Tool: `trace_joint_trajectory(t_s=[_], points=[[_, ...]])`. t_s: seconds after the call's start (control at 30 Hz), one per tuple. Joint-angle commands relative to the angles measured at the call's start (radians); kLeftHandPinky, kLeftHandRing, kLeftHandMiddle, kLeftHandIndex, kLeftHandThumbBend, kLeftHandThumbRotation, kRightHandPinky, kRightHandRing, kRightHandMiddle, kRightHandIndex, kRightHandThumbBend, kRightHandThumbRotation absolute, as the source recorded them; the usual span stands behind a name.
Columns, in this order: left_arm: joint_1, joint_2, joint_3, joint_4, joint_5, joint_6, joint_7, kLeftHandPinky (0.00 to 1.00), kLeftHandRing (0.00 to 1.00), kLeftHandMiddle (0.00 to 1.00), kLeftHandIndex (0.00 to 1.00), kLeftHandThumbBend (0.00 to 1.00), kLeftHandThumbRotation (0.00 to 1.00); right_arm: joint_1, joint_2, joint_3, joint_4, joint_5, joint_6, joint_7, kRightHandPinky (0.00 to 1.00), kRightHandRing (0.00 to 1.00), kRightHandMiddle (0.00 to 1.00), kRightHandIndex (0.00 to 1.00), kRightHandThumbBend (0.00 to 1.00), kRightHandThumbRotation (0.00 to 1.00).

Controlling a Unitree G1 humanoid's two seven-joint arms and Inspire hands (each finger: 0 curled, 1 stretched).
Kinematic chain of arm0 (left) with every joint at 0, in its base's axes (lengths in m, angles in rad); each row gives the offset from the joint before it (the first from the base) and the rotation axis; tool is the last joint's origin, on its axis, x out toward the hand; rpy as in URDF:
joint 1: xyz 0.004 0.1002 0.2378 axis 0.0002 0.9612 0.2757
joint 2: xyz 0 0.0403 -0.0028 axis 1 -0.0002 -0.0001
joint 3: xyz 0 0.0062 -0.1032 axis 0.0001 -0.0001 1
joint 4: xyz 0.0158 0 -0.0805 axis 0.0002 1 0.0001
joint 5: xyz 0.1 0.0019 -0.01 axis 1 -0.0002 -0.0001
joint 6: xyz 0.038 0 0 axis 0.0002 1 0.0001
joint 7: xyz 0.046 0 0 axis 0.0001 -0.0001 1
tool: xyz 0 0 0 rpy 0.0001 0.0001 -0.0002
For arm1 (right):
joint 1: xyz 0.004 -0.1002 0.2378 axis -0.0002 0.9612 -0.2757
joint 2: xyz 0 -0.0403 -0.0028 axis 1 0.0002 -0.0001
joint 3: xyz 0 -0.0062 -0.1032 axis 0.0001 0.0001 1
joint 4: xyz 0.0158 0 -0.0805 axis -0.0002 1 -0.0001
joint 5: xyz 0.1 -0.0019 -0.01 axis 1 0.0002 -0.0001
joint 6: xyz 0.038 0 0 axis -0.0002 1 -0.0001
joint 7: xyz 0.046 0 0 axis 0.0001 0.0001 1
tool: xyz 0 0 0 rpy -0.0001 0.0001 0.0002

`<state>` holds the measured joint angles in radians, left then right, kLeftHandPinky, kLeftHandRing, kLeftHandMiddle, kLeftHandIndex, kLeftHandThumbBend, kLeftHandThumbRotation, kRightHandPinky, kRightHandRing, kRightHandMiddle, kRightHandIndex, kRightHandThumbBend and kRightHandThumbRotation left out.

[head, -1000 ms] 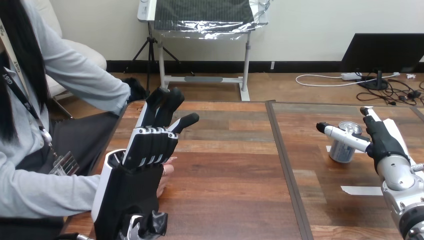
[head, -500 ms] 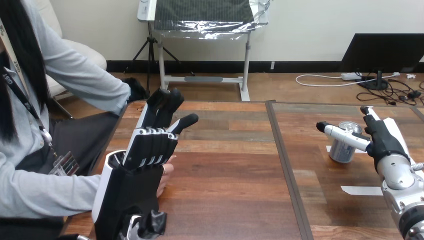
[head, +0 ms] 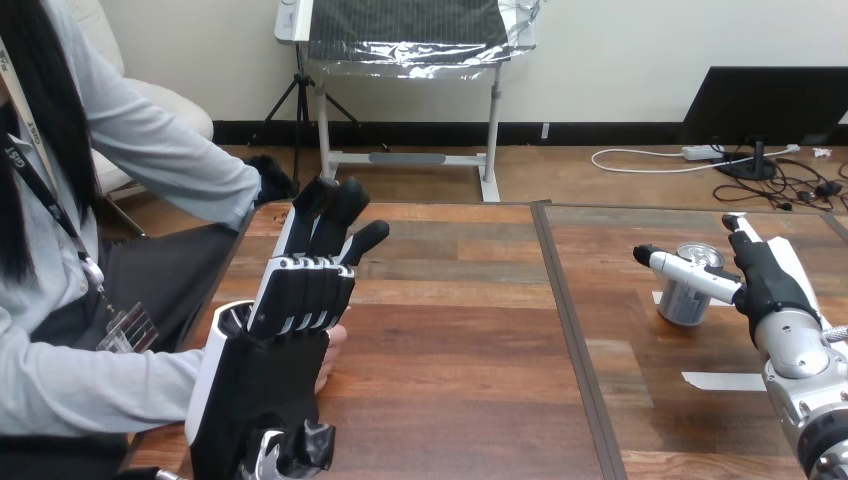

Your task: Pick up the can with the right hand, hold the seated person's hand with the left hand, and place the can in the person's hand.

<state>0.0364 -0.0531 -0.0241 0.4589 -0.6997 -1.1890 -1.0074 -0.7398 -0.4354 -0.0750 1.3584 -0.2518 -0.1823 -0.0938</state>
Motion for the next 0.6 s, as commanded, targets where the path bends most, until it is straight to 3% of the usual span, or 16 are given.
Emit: trace_joint_trajectory(t_s=[0.0,0.13,0.23,0.57], points=[[-0.05,-0.032,0.001,-0.013,0.006,0.0,0.014,0.9,0.97,0.97,0.98,0.82,0.73,-0.109,-0.012,-0.002,-0.008,0.0,0.01,-0.025,0.85,0.95,0.99,1.0,1.0,0.48],[-0.042,-0.023,-0.014,-0.035,-0.019,0.045,-0.002,0.93,0.99,0.98,0.98,0.85,0.71,-0.112,-0.014,-0.007,-0.007,0.004,0.017,-0.025,0.81,0.93,0.96,1.0,1.0,0.46],[-0.047,-0.029,-0.002,-0.024,-0.001,0.01,0.006,0.97,0.99,0.98,0.99,0.85,0.71,-0.117,-0.016,0.003,-0.006,-0.008,0.031,-0.036,0.79,0.91,0.96,1.0,1.0,0.46],[-0.032,-0.027,-0.001,-0.039,0.009,0.023,0.019,0.97,0.99,0.97,0.98,0.86,0.68,-0.123,-0.019,-0.01,-0.002,0.0,0.051,-0.03,0.8,0.91,0.94,1.0,1.0,0.44]])
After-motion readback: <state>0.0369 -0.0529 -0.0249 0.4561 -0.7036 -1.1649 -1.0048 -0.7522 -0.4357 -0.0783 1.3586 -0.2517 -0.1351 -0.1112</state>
